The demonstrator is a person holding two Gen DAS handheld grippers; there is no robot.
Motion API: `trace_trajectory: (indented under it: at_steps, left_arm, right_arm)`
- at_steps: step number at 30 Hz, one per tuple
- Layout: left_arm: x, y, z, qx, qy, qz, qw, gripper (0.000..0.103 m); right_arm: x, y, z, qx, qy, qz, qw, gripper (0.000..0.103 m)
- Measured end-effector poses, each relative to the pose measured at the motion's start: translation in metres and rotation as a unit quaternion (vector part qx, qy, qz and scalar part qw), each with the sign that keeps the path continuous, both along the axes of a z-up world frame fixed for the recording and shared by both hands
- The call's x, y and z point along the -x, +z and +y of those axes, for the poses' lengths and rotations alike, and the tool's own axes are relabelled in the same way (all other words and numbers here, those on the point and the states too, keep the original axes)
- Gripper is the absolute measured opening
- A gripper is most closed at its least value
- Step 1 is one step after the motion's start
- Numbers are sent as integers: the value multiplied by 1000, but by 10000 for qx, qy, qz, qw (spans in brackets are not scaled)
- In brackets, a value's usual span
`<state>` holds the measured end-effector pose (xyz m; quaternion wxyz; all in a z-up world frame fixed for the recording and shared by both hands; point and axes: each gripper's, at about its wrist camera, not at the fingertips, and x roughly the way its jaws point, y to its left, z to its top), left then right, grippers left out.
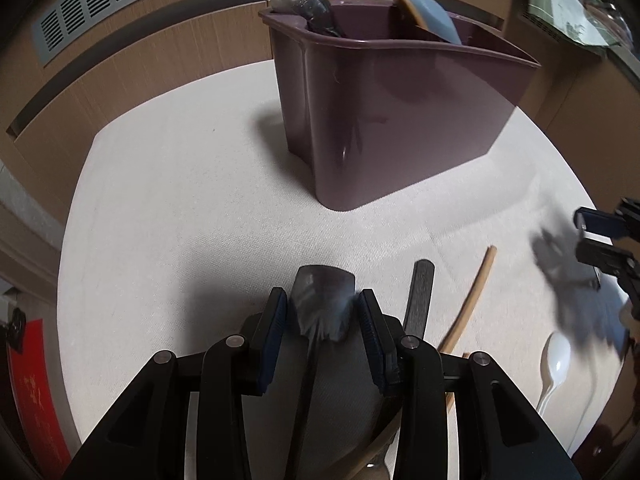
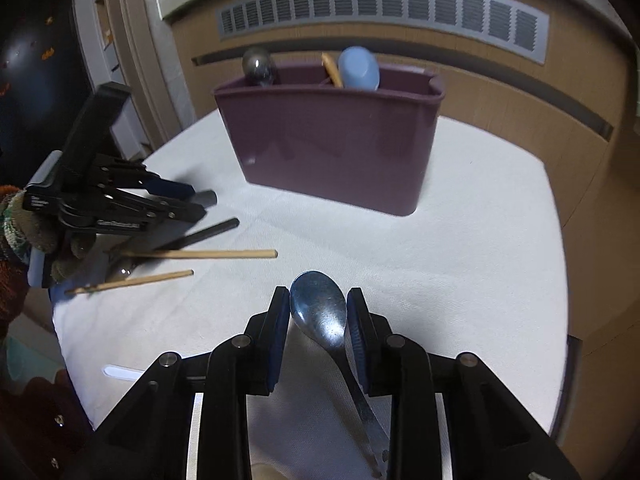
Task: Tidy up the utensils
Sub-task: 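Grasp the black spatula handle with the left tool and lift it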
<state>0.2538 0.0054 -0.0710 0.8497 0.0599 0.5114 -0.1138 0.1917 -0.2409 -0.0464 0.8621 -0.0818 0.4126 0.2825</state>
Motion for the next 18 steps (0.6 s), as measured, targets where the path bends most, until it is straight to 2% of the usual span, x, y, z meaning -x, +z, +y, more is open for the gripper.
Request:
trace_trajectory:
  at_steps: [6, 8, 10, 12, 15, 18]
  left_arm:
    - [3, 1, -2, 51, 121, -123, 9998, 35]
    - [11, 4, 1, 221, 232, -249, 9992, 35]
    - [23, 10, 7, 569, 315, -401, 9971, 35]
    - [42, 22, 9, 930, 340, -646, 9930, 35]
    - [68, 41, 8, 997, 356, -1191, 9872, 35]
    - [85, 57, 5, 1090, 391, -1492, 9820, 34]
  right_arm:
    - [9, 18, -5, -174, -190, -281, 9993, 26]
    - [10, 22, -5, -219, -263, -375, 9987, 26]
    - [12, 26, -7, -241, -327, -464, 9981, 26]
    - [15, 29, -7, -209, -368, -529, 9977, 26]
    - [17, 32, -5, -116, -399, -643, 9971, 26]
    - [18, 35, -2, -106, -417, -741, 9963, 26]
